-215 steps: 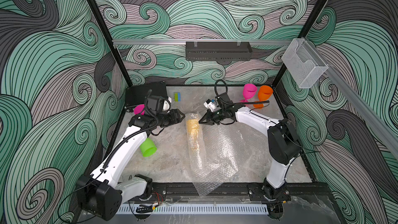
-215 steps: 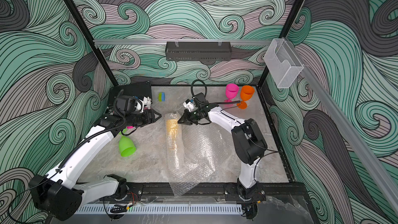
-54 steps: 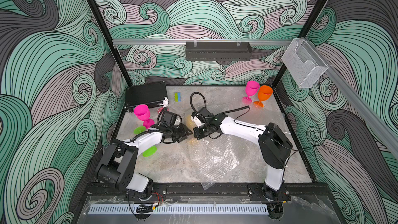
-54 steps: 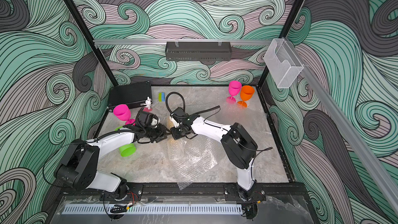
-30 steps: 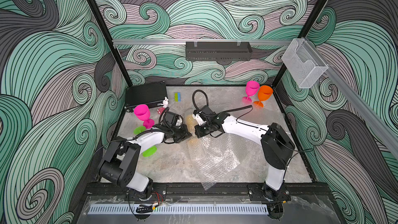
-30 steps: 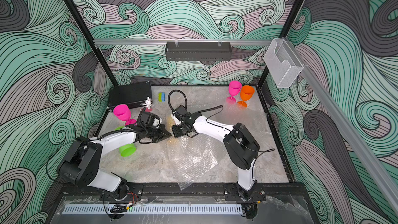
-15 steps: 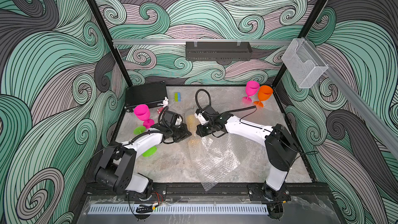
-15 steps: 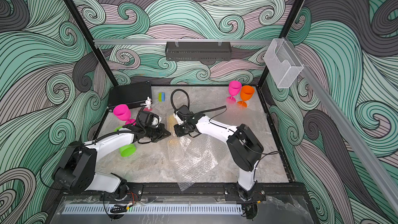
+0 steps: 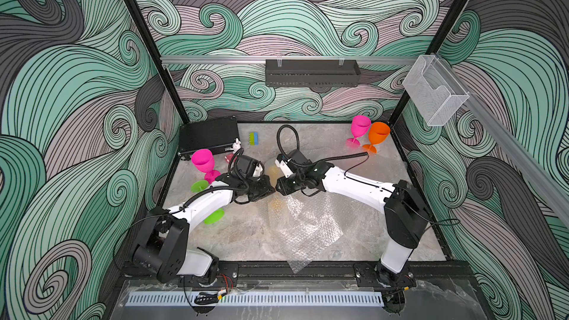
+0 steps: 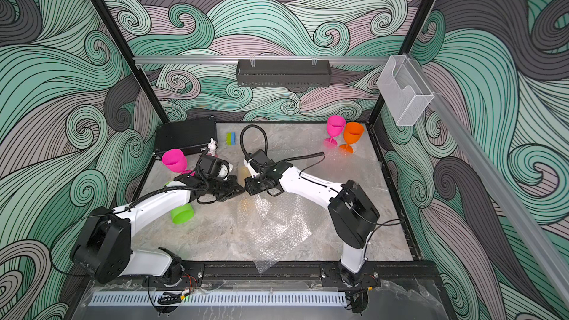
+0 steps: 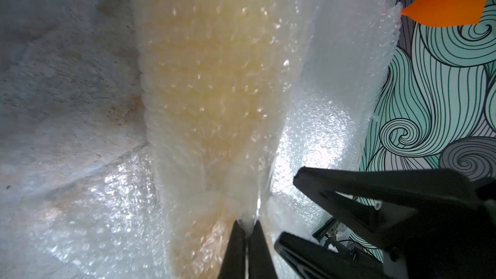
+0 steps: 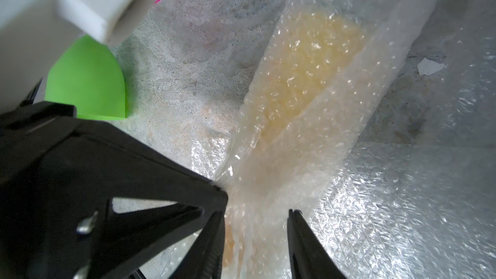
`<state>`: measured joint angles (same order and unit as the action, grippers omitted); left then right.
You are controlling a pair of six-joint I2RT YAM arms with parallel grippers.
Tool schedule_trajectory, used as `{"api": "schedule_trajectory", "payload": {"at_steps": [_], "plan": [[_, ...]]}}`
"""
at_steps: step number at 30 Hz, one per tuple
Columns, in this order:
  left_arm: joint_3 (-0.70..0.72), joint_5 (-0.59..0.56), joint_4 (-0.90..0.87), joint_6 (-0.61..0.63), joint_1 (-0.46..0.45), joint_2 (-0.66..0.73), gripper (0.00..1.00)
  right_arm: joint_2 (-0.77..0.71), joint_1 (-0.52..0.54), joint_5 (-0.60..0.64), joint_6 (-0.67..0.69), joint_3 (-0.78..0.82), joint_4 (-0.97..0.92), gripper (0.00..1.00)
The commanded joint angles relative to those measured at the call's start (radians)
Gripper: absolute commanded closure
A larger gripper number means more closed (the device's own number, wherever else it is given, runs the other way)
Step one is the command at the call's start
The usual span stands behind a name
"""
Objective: Unpack wine glasses from bubble wrap
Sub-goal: Unwrap the bubble wrap.
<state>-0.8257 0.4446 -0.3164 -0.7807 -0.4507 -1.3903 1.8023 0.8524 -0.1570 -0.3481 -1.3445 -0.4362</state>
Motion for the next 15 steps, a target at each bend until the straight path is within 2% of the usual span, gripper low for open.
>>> {"api": "schedule_trajectory", "payload": {"at_steps": [1,15], "plan": [[-0.051,-0.025,-0.035,0.031,-0.008,0.002,1.00,0.034,0.015,0.039,0.012,-0.028,-0.011,0.56],[-0.067,-0.027,-0.064,0.044,-0.018,-0.010,1.00,0.047,0.013,0.203,0.044,-0.041,-0.032,0.59]]}}
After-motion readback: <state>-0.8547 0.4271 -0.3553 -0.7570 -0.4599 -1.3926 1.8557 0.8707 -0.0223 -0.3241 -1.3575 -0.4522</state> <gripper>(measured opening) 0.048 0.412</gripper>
